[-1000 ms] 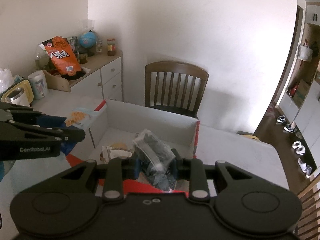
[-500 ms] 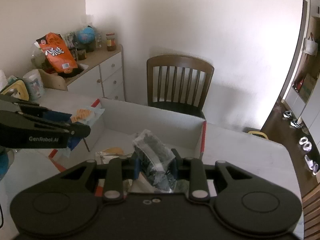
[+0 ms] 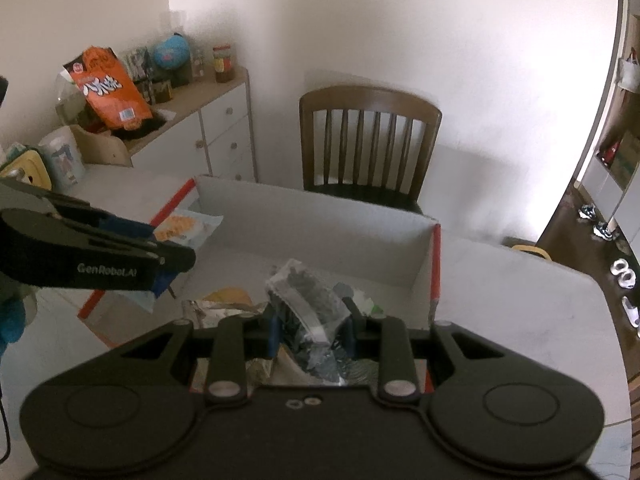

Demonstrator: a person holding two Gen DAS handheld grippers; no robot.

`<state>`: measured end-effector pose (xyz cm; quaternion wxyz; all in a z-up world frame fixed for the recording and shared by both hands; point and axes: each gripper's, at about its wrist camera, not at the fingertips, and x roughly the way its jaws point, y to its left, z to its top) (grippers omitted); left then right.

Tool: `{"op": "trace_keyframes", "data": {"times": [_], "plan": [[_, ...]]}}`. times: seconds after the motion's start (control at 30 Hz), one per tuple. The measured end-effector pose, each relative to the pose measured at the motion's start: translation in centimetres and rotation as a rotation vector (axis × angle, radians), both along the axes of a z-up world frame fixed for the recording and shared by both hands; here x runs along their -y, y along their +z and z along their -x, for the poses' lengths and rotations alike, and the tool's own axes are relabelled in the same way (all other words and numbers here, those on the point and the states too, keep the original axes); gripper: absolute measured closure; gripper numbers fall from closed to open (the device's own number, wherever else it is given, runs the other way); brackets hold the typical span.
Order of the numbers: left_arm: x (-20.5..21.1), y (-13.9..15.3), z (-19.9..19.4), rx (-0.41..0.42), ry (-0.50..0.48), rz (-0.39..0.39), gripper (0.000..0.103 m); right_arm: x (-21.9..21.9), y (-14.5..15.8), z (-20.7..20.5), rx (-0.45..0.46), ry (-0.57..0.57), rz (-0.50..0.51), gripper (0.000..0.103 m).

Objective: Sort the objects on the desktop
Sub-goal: 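Lower the biscuit pack and clear bag into the red box with both tools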

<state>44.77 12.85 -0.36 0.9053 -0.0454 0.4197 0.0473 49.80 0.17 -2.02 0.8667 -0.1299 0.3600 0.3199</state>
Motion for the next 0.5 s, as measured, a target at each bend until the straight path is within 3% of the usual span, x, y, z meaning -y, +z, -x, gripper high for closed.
{"op": "trace_keyframes", "data": {"times": [0.5], "plan": [[0.1, -2.5, -1.4, -0.053, -0.022, 0.005, 0.065, -0.9, -3.2, -1.0, -0.052, -0.007, 0.074, 0.075]]}}
